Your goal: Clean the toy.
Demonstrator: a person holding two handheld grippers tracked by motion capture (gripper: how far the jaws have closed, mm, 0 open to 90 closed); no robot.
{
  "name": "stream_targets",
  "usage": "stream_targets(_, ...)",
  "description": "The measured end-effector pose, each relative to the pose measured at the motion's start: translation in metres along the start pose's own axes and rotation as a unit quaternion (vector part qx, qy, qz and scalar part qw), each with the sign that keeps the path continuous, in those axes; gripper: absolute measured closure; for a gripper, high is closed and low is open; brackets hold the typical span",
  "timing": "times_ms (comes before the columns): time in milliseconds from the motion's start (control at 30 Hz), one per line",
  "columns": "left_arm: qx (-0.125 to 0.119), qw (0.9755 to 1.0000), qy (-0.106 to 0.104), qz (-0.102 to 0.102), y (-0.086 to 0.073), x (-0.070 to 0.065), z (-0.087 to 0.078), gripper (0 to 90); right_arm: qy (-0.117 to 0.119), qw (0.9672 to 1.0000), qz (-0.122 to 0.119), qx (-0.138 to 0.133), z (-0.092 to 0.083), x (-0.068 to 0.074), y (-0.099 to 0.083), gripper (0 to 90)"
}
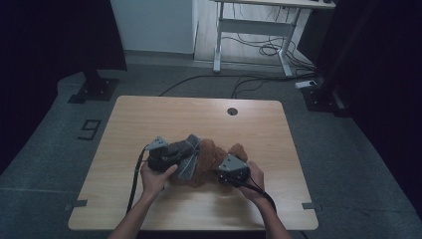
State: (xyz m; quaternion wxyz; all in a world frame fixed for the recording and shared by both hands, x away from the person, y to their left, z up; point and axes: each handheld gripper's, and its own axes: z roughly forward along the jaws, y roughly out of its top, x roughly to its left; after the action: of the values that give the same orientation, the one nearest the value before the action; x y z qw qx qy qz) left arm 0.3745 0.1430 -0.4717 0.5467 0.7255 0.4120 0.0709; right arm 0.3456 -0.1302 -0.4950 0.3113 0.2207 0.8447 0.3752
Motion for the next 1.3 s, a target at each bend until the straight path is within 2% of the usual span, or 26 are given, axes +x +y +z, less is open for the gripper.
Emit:
stream_targets(100,0.002,0.9999,0.0,-0.014,0.005,0.009,0.005,77.6,-0.031,0.9992,-0.022,-0.008,0.011,-0.003,0.001,44.4)
stream_targets(167,0.002,0.9999,-0.002,-0.015,0.004,0.01,0.004,77.6,-0.033,0.999,-0.027,-0.012,0.013,-0.002,0.0,44.2)
stream_targets(200,0.002,0.9997,-0.012,-0.019,0.002,0.009,0.001,77.5,-0.033,0.9989,-0.026,-0.021,0.013,0.0,-0.004,43.2)
stream_targets(333,-0.004,0.9996,-0.023,-0.014,0.006,-0.004,-0.006,76.7,-0.03,0.9985,-0.021,-0.041,0.006,0.008,-0.019,42.1)
stream_targets(467,-0.013,0.9998,-0.015,0.009,0.023,-0.017,-0.008,76.4,-0.028,0.9981,-0.006,-0.056,0.0,0.017,-0.032,39.4)
stream_targets(533,-0.001,0.9998,-0.006,0.018,0.029,-0.02,-0.003,76.4,-0.025,0.998,-0.003,-0.059,-0.005,0.02,-0.036,37.2)
stream_targets(600,0.033,0.9993,-0.009,0.017,0.028,-0.019,0.008,76.1,-0.02,0.9977,0.004,-0.065,-0.009,0.023,-0.041,33.9)
stream_targets(633,0.043,0.9988,-0.008,0.021,0.025,-0.019,0.013,76.1,-0.019,0.9972,0.015,-0.071,-0.01,0.023,-0.043,30.2)
stream_targets(700,0.047,0.9984,0.008,0.031,0.019,-0.018,0.015,76.3,-0.017,0.9952,0.048,-0.083,-0.015,0.022,-0.046,24.3)
stream_targets(733,0.043,0.9986,0.009,0.029,0.017,-0.016,0.015,76.5,-0.01,0.9923,0.076,-0.098,-0.018,0.02,-0.047,23.9)
stream_targets(767,0.043,0.9986,0.009,0.029,0.017,-0.016,0.015,76.6,-0.01,0.9923,0.076,-0.098,-0.018,0.02,-0.047,23.9)
stream_targets(800,0.039,0.9988,0.012,0.029,0.012,-0.014,0.012,76.7,0.002,0.9823,0.128,-0.137,-0.03,0.013,-0.05,25.2)
stream_targets(833,0.035,0.9988,0.014,0.031,0.009,-0.013,0.011,76.8,0.004,0.9766,0.149,-0.155,-0.036,0.009,-0.051,25.9)
stream_targets(867,0.032,0.999,0.013,0.03,0.007,-0.012,0.009,76.8,0.001,0.9729,0.164,-0.163,-0.042,0.004,-0.051,25.3)
stream_targets(900,0.032,0.999,0.013,0.03,0.007,-0.012,0.009,76.9,0.001,0.9729,0.164,-0.163,-0.042,0.004,-0.051,25.3)
stream_targets(933,0.025,0.9992,0.01,0.03,0.004,-0.012,0.007,76.9,-0.023,0.9711,0.175,-0.161,-0.051,-0.006,-0.052,21.7)
stream_targets(967,0.022,0.9992,0.01,0.032,0.002,-0.013,0.006,76.9,-0.025,0.9705,0.181,-0.157,-0.053,-0.01,-0.054,20.4)
stream_targets(1100,0.019,0.9992,0.004,0.035,-0.002,-0.015,0.002,76.9,0.016,0.9662,0.227,-0.122,-0.048,-0.024,-0.068,15.1)
stream_targets(1133,0.019,0.9993,0.003,0.032,-0.002,-0.015,0.001,76.8,0.028,0.964,0.238,-0.115,-0.045,-0.024,-0.071,14.8)
stream_targets(1167,0.019,0.9993,0.003,0.032,-0.002,-0.015,0.001,76.8,0.028,0.964,0.238,-0.115,-0.045,-0.024,-0.071,14.8)
stream_targets(1200,0.025,0.9992,0.001,0.031,0.001,-0.017,0.001,76.7,0.044,0.9615,0.248,-0.11,-0.041,-0.023,-0.075,15.2)
stream_targets(1300,0.042,0.9983,0.001,0.04,0.016,-0.024,0.001,76.3,0.04,0.9651,0.239,-0.099,-0.037,-0.021,-0.074,24.7)
